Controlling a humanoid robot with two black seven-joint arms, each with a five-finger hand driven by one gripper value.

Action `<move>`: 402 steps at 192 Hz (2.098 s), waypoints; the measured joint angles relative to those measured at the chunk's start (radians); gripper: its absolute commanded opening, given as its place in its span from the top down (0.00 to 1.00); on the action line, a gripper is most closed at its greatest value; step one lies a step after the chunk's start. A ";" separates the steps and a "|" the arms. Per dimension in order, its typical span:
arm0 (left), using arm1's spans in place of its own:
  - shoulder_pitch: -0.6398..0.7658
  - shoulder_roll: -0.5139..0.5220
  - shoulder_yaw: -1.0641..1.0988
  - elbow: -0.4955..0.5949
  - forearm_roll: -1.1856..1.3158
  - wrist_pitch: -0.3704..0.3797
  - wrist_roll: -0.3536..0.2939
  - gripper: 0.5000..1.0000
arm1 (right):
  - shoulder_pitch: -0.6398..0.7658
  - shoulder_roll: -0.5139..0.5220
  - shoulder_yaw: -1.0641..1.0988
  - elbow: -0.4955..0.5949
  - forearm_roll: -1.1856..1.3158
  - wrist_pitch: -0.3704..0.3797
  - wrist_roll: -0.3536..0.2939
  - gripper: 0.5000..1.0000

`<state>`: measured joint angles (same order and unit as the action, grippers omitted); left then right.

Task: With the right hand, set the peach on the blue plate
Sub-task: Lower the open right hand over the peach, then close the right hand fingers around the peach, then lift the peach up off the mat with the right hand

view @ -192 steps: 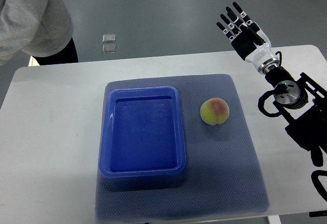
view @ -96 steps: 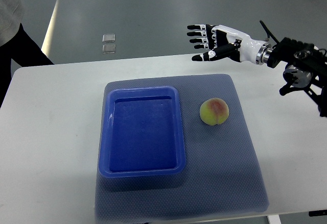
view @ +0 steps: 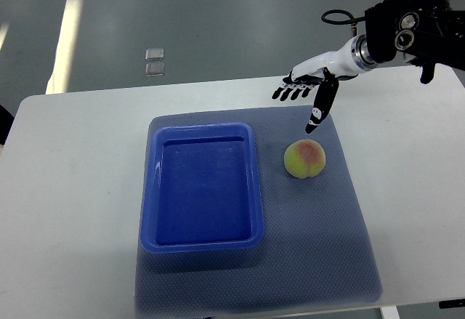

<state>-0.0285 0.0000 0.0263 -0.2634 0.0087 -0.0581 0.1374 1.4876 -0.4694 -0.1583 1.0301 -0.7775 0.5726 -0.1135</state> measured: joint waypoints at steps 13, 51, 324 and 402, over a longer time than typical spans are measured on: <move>0.000 0.000 0.000 0.000 0.000 -0.001 0.000 0.00 | -0.013 0.004 -0.005 0.001 -0.002 -0.006 -0.002 0.14; -0.001 0.000 0.000 0.001 -0.001 -0.002 0.000 0.00 | -0.076 0.004 -0.008 0.000 -0.034 -0.034 -0.002 0.14; 0.000 0.000 0.000 0.004 -0.002 0.000 0.001 0.00 | 0.019 -0.213 0.079 0.187 0.004 -0.049 0.071 1.00; 0.000 0.000 0.000 -0.003 0.001 -0.001 0.001 0.00 | 0.217 -0.305 0.070 0.312 0.141 -0.033 0.065 1.00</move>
<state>-0.0289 0.0000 0.0261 -0.2663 0.0093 -0.0589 0.1380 1.7044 -0.7746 -0.0883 1.3421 -0.6370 0.5391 -0.0489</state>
